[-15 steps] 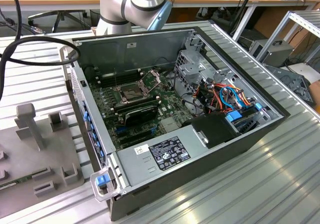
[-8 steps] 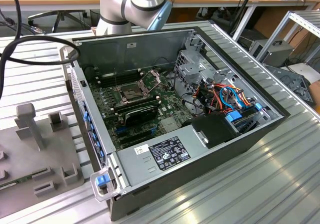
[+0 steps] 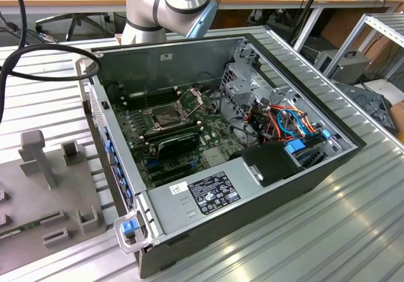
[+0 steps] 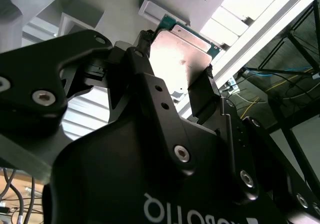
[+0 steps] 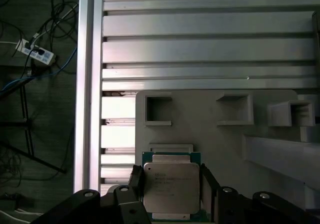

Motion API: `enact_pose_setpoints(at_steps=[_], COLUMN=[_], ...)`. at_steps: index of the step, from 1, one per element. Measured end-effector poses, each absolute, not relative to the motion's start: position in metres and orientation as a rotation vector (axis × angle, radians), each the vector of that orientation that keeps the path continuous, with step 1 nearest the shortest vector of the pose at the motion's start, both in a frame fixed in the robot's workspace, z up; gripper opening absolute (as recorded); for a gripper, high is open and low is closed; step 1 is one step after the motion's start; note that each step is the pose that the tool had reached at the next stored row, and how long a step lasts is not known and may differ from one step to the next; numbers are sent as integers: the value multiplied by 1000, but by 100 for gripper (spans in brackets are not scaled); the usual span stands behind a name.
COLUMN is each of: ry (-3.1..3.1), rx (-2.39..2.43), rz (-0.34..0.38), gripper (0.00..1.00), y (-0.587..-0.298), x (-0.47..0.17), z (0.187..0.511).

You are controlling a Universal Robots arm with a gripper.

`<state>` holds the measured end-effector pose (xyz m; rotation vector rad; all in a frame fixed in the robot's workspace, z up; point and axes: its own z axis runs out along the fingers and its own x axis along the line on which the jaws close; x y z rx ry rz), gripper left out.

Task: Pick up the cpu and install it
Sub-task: 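Pick up the cpu and move it towards the insertion slot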

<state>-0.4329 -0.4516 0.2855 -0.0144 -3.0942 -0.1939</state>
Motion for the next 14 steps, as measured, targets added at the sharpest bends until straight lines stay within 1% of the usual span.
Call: enact_pose_setpoints(at_steps=[14], ry=[-3093], rx=[-14], rz=[-205], gripper=[55], y=[-452], x=[-433], z=[288])
